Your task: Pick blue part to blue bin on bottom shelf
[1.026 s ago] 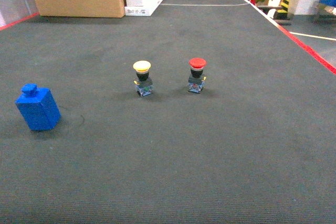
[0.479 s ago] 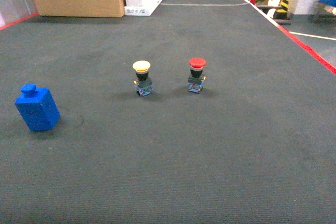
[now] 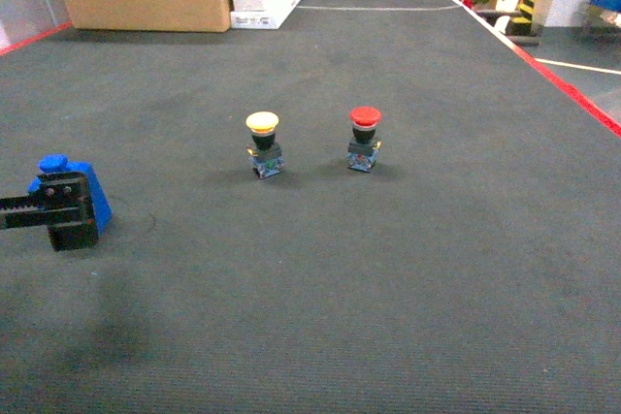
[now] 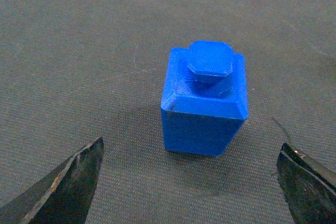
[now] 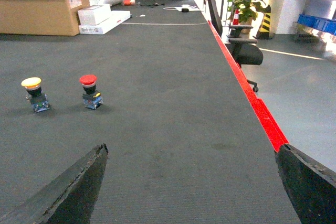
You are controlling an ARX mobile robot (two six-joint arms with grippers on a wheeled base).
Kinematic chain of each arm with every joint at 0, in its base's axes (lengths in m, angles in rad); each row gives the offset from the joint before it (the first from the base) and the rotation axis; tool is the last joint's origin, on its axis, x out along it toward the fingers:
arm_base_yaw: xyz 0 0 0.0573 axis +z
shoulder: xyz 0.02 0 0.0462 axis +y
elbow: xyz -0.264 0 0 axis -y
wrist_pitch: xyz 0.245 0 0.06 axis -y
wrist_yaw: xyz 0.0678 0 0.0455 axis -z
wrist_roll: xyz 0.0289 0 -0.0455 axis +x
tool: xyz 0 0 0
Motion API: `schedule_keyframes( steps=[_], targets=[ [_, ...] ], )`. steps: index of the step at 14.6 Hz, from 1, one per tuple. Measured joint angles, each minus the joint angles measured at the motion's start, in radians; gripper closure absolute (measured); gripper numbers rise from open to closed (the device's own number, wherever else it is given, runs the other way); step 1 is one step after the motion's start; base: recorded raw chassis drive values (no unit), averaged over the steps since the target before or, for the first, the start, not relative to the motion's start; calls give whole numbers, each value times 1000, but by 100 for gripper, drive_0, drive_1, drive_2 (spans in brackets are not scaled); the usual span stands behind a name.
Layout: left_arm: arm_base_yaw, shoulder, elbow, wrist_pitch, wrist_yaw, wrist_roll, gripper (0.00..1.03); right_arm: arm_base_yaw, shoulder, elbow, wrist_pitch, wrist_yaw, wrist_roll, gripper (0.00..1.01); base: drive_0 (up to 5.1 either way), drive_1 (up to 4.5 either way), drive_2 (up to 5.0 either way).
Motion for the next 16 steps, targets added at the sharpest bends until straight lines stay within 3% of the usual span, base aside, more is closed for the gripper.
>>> schedule_keyframes(
  steps=[4,6,7,10,16],
  targets=[
    [9,90,97,-18,9,3,5,0,0,0,0,0,0,3,0,0,0],
    [46,278,267,6,24,5,5,0,0,0,0,0,0,3,0,0,0],
    [42,296,282,10,31,7,5,0,0,0,0,0,0,3,0,0,0],
    [32,322,289,5,35,2,37,0,0,0,0,0,0,3,0,0,0],
    [31,306,257,34,34,-1,59,0,0,0,0,0,0,3,0,0,0]
  ],
)
